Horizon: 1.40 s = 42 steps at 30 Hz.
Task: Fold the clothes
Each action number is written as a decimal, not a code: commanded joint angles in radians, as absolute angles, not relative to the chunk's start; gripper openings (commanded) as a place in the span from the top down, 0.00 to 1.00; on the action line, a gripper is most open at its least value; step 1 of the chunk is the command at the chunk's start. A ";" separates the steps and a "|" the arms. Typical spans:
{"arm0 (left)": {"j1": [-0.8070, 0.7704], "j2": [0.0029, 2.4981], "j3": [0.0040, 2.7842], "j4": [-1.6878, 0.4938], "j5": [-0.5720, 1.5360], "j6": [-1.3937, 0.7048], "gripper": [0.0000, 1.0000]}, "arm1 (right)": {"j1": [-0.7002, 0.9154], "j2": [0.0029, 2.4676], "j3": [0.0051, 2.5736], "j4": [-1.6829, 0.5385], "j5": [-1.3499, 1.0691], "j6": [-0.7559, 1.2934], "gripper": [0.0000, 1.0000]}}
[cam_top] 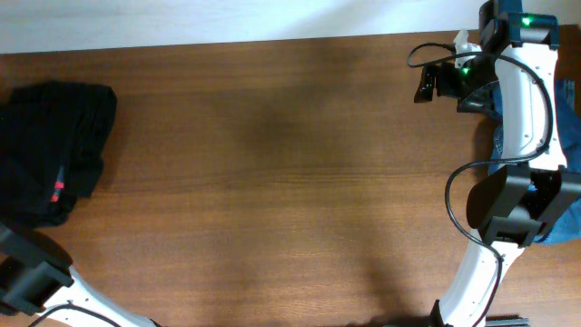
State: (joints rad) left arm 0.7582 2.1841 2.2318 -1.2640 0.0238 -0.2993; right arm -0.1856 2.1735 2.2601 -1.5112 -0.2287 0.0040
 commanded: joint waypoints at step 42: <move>0.713 2.322 2.218 -1.197 -0.014 -0.144 1.00 | -0.187 2.147 2.276 -1.511 -0.224 0.008 0.01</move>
